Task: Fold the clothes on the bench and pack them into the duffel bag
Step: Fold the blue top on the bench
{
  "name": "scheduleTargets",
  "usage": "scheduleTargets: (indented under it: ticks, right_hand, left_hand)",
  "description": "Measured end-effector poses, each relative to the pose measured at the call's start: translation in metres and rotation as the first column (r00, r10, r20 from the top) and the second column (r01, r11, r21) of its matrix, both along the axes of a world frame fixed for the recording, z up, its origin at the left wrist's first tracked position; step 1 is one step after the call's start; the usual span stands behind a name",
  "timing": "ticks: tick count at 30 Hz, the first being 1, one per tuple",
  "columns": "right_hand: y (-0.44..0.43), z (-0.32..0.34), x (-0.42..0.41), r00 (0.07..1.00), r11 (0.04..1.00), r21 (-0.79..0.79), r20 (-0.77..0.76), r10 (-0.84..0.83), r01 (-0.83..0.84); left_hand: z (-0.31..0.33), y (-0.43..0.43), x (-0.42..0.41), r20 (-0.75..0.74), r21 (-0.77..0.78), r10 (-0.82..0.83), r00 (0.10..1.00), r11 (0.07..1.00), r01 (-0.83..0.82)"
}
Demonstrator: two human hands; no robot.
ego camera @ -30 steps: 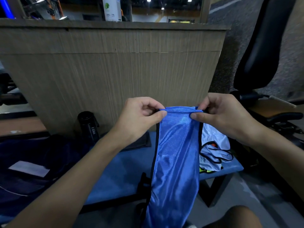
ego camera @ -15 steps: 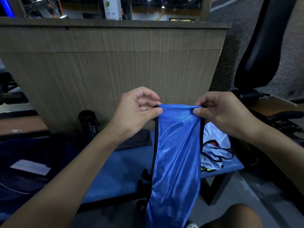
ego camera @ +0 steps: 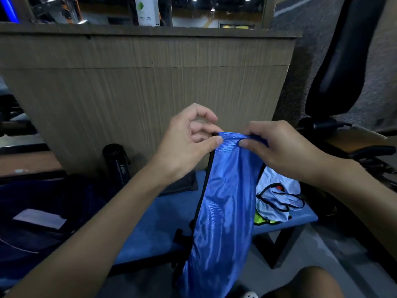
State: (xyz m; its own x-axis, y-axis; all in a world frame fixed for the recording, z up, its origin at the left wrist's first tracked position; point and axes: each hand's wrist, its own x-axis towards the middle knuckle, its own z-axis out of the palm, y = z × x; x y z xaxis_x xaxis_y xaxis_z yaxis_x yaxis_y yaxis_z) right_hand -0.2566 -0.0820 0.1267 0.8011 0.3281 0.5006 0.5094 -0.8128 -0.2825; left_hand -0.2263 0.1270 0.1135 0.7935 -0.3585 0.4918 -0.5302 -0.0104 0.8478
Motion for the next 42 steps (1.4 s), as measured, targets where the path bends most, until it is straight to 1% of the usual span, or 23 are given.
scheduleTargets:
  ticks: [3, 6, 8, 10, 13, 15, 17, 19, 21, 25, 28, 31, 33, 37, 39, 42]
  right_hand:
    - [0.005, 0.002, -0.002, 0.999, 1.000, 0.009, 0.011, 0.030, -0.030]
    - [0.003, 0.001, 0.001, 1.000, 1.000, -0.015, -0.020, 0.024, -0.025]
    - [0.000, 0.001, 0.001, 0.999, 0.999, -0.036, -0.037, 0.003, -0.004]
    - [0.001, 0.002, -0.002, 0.999, 0.999, -0.037, -0.033, -0.003, 0.001]
    - [0.008, 0.006, -0.004, 0.995, 0.997, 0.019, -0.062, 0.074, -0.073]
    - [0.011, 0.005, -0.002, 0.994, 0.995, -0.023, -0.047, 0.097, -0.099]
    - [0.011, 0.002, 0.001, 0.996, 0.995, -0.050, -0.001, 0.089, -0.089]
    - [0.010, 0.001, 0.002, 0.999, 0.998, -0.033, 0.017, 0.047, -0.047]
    - [0.010, 0.003, 0.000, 1.000, 0.998, -0.058, 0.021, -0.011, 0.013]
    - [0.002, 0.004, -0.002, 0.997, 0.995, -0.077, 0.032, -0.065, 0.067]
    - [-0.007, 0.000, 0.000, 0.993, 0.994, 0.012, 0.032, -0.110, 0.109]
    - [-0.015, -0.006, 0.006, 0.983, 0.978, 0.104, 0.018, -0.182, 0.179]
    - [-0.023, -0.007, 0.011, 0.976, 0.968, 0.142, 0.037, -0.216, 0.209]
    - [-0.041, -0.007, 0.020, 0.964, 0.956, 0.182, 0.093, -0.251, 0.231]
    - [-0.049, -0.012, 0.022, 0.958, 0.943, 0.220, 0.087, -0.273, 0.249]
    - [-0.056, -0.023, 0.024, 0.946, 0.925, 0.238, 0.065, -0.318, 0.295]
  left_hand:
    - [-0.019, -0.002, -0.002, -0.055, -0.039, -0.002, 0.998, 0.999, 0.000]
    - [-0.030, -0.004, -0.003, -0.096, -0.093, 0.004, 0.995, 0.996, -0.013]
    - [-0.027, -0.003, -0.001, -0.060, -0.103, 0.018, 0.998, 0.994, -0.024]
    - [-0.021, -0.002, -0.002, -0.016, -0.056, -0.001, 1.000, 0.998, 0.000]
    - [-0.014, -0.006, -0.006, -0.010, 0.013, -0.013, 1.000, 1.000, 0.013]
    - [-0.014, -0.009, -0.006, -0.010, 0.008, -0.013, 1.000, 1.000, 0.013]
    - [-0.019, -0.012, -0.005, -0.007, -0.024, -0.010, 1.000, 1.000, 0.010]
    - [-0.031, -0.019, -0.004, -0.055, -0.044, -0.009, 0.998, 0.999, 0.006]
    - [-0.048, -0.024, -0.006, -0.138, -0.044, -0.025, 0.990, 0.999, 0.019]
    - [-0.072, -0.020, -0.003, -0.244, 0.020, -0.101, 0.965, 0.994, 0.109]
    - [-0.076, -0.013, 0.001, -0.280, 0.047, -0.163, 0.946, 0.982, 0.183]
    - [-0.082, -0.007, 0.009, -0.298, 0.072, -0.164, 0.940, 0.978, 0.194]
    - [-0.083, 0.000, 0.014, -0.311, 0.122, -0.168, 0.936, 0.969, 0.214]
    - [-0.087, 0.019, 0.025, -0.346, 0.261, -0.200, 0.917, 0.918, 0.299]
    - [-0.090, 0.027, 0.029, -0.344, 0.336, -0.194, 0.918, 0.888, 0.314]
    - [-0.089, 0.033, 0.034, -0.354, 0.392, -0.221, 0.909, 0.847, 0.359]
